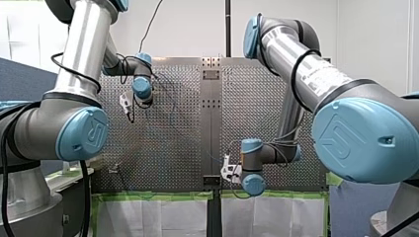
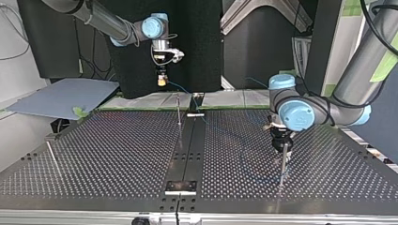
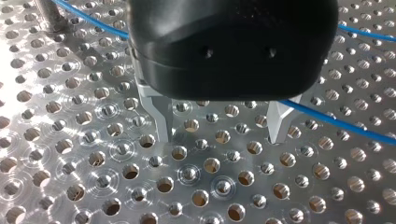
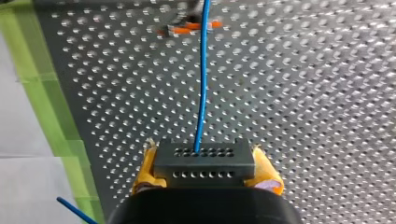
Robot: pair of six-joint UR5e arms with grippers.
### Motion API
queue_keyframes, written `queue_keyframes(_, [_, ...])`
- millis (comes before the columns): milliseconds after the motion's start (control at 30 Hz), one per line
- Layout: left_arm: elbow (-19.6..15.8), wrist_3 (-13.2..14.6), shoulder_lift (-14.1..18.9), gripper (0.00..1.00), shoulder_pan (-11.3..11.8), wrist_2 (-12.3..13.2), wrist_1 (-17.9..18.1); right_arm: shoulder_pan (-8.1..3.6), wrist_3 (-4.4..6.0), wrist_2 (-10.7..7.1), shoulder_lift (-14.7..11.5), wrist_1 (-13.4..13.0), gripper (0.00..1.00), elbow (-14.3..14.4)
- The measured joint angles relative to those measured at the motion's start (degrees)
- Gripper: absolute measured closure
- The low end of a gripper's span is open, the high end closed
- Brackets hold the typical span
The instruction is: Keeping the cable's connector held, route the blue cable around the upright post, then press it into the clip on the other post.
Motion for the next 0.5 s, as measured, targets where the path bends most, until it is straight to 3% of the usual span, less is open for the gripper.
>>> queue_keyframes(267, [0.0, 0.02, 0.0, 0.0, -0.11, -0.13, -0.36, -2.01, -0.14, -3.44, -0.61, -3.33, 1.0, 4.84])
queue_keyframes(500, [0.0, -0.11, 0.0, 0.0, -0.23, -0.17, -0.72, -3.26, 0.04, -4.88, 1.86, -5.62, 1.0, 8.44])
